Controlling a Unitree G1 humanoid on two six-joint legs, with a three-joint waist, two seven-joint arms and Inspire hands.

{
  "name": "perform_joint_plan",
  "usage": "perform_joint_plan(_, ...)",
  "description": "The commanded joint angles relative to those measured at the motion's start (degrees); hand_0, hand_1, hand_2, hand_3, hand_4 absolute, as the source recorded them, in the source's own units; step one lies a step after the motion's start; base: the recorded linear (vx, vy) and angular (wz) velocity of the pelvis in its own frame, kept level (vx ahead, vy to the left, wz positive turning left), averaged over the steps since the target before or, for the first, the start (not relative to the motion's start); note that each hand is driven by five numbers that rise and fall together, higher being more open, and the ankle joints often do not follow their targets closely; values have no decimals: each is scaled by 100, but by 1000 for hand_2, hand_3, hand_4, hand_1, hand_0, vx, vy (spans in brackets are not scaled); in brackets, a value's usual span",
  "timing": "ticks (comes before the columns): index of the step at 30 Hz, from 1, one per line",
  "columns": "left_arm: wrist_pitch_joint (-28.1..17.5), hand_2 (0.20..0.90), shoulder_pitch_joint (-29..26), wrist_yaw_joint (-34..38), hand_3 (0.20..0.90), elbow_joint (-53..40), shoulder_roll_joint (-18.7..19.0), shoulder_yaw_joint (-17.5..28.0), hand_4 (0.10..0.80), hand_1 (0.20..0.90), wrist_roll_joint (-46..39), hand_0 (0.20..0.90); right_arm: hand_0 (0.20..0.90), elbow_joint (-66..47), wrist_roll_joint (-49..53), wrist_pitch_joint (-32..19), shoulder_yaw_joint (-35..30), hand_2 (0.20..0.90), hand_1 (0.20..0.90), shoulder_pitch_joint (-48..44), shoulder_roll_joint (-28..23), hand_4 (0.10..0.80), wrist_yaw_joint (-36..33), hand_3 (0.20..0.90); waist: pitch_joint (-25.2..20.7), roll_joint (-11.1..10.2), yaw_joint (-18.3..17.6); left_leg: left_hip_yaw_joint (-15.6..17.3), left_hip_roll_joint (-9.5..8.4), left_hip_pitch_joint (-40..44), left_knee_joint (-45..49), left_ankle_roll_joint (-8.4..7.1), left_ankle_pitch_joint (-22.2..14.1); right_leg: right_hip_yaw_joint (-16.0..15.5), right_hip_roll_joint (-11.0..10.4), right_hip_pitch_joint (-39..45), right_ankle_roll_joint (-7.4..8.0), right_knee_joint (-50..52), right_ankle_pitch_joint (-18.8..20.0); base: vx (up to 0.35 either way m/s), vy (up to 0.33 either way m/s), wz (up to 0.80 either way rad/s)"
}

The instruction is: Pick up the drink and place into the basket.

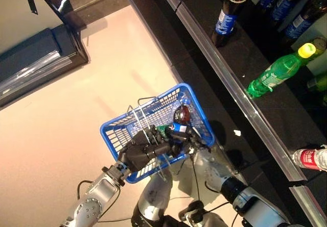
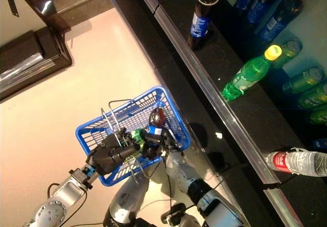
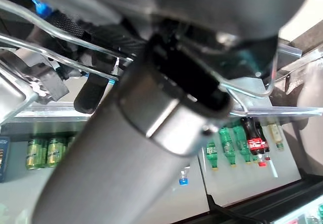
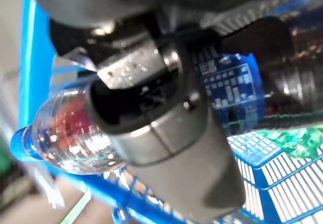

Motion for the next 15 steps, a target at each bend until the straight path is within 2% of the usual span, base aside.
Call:
perform_joint_plan(1,-618,300,-1039,-1629,200,-2222,-338,194,100,300,-699,300,300,-168,1075,142,84,300,300,-400,850,100,706,200,-298,30,-119,55,-212,90,82,391,-448,-44,220,-319,-402,-655,1156,34,6,0)
perform_joint_plan(3,-555,300,-1095,-1671,200,-2256,-292,169,100,300,-711,300,300,63,1482,429,-57,300,300,-507,860,100,860,200,-276,38,-100,46,-218,84,78,407,-455,-58,207,-345,-395,-630,1164,36,4,0)
perform_joint_plan(11,-190,300,-1359,-1819,200,-2289,64,120,100,300,-393,300,300,888,1382,1322,-500,300,300,-1359,391,100,1096,200,-242,3,23,1,-222,89,59,443,-456,-182,135,-409,-365,-485,1188,49,-7,6)
perform_joint_plan(15,-101,300,-1467,-1766,200,-2276,171,158,100,300,-486,300,300,1316,1572,1475,-649,300,300,-1621,259,100,1231,200,-256,-38,69,-3,-203,105,56,465,-472,-221,118,-445,-352,-393,1175,67,-2,2)
